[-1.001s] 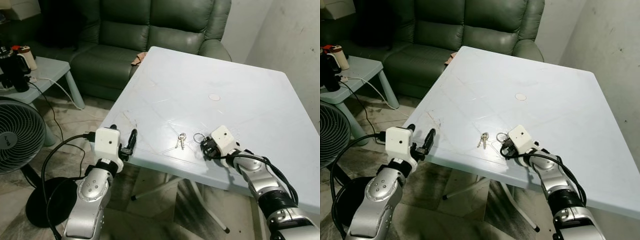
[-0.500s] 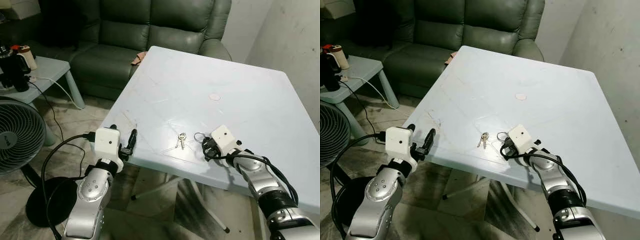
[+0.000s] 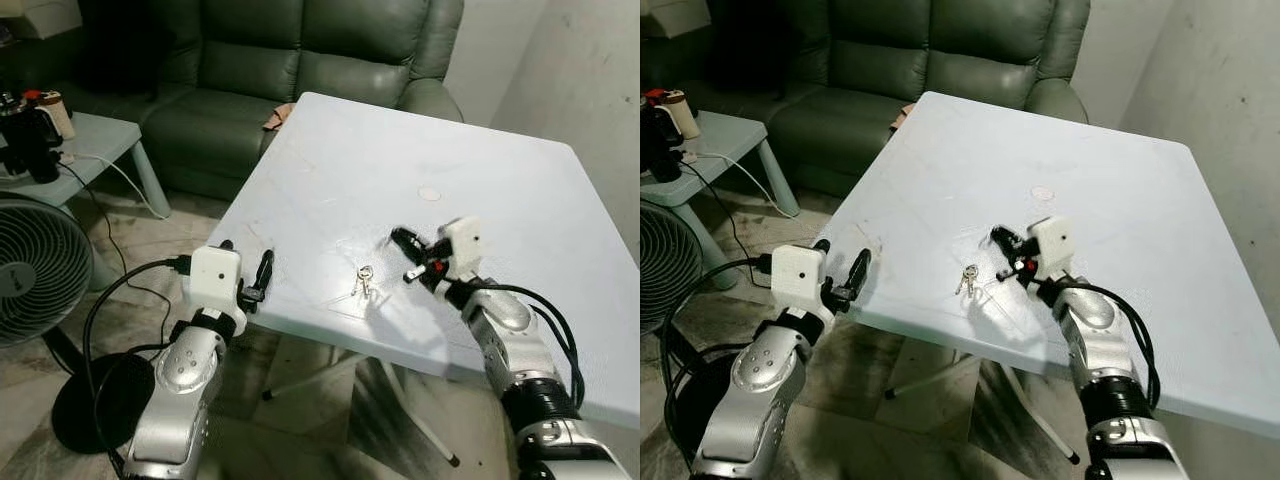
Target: Hang keys on a hook
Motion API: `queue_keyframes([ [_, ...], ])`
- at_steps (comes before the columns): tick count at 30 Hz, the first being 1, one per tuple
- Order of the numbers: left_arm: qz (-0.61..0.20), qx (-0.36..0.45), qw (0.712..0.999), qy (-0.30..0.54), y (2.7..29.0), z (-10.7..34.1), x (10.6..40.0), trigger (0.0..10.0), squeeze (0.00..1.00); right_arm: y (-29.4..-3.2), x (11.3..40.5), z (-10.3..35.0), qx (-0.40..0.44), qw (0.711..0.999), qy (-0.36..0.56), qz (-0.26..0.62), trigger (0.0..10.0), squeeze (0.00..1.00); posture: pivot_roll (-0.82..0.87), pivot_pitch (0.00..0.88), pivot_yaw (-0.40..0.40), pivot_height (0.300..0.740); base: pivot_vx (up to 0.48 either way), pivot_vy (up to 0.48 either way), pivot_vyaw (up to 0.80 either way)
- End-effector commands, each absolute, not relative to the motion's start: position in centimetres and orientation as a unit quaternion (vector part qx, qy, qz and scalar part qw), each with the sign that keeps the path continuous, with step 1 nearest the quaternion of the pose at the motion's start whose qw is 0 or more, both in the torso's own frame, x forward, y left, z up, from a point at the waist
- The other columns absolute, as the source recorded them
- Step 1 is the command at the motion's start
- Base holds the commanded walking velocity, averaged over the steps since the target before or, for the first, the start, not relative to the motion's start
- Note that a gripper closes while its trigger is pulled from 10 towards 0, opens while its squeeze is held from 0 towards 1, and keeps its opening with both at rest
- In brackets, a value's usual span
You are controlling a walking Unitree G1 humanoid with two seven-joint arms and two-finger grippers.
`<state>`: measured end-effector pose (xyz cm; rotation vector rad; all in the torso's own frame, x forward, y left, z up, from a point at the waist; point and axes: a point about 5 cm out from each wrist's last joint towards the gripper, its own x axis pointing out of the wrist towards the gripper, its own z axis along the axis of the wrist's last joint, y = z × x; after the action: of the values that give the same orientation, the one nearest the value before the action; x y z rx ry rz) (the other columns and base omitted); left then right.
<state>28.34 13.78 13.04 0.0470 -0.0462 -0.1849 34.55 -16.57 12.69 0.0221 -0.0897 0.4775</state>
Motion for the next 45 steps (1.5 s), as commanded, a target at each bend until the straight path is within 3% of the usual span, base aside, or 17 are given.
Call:
queue_keyframes([
  [1, -0.079, 0.007, 0.997, -0.021, 14.5, 13.2, 29.0, 10.0, 0.0, -16.7, 35.0, 13.7, 0.04, 0.976, -0.074, 0.202, 10.0, 0.0, -0.07, 0.0, -0.085, 0.74, 0.0, 0.0, 0.0],
  [5, -0.074, -0.015, 0.997, -0.021, 15.1, 13.1, 29.2, 10.0, 0.0, -16.0, 34.7, 13.8, 0.043, 0.977, -0.09, 0.19, 10.0, 0.0, -0.07, 0.0, -0.084, 0.74, 0.0, 0.0, 0.0],
  [8, -0.027, -0.026, 0.999, -0.024, 16.8, 13.0, 29.7, 10.0, 0.0, -15.0, 34.4, 13.7, 0.084, 0.978, -0.1, 0.164, 10.0, 0.0, -0.09, 0.0, -0.076, 0.74, 0.0, 0.0, 0.0],
  [19, -0.012, -0.038, 0.999, -0.028, 17.9, 12.9, 29.8, 10.0, 0.0, -13.4, 33.3, 13.3, 0.113, 0.977, -0.098, 0.15, 10.0, 0.0, -0.1, 0.0, -0.063, 0.74, 0.0, 0.0, 0.0],
  [23, 0.007, -0.084, 0.996, -0.029, 19.2, 13.1, 29.1, 10.0, 0.0, -12.6, 32.0, 13.4, 0.09, 0.978, -0.116, 0.147, 10.0, 0.0, -0.1, 0.0, -0.053, 0.74, 0.0, 0.0, 0.0],
  [32, 0.033, -0.08, 0.995, -0.047, 20.9, 14.0, 28.8, 10.0, 0.0, -13.2, 32.0, 13.2, 0.065, 0.986, -0.103, 0.114, 10.0, 0.0, -0.09, 0.0, -0.046, 0.74, 0.0, 0.0, 0.0],
  [45, 0.039, -0.076, 0.995, -0.047, 20.8, 14.2, 29.6, 10.0, 0.0, -13.1, 32.9, 13.2, 0.027, 0.992, -0.074, 0.103, 10.0, 0.0, -0.1, 0.0, -0.039, 0.74, 0.0, 0.0, -0.17],
])
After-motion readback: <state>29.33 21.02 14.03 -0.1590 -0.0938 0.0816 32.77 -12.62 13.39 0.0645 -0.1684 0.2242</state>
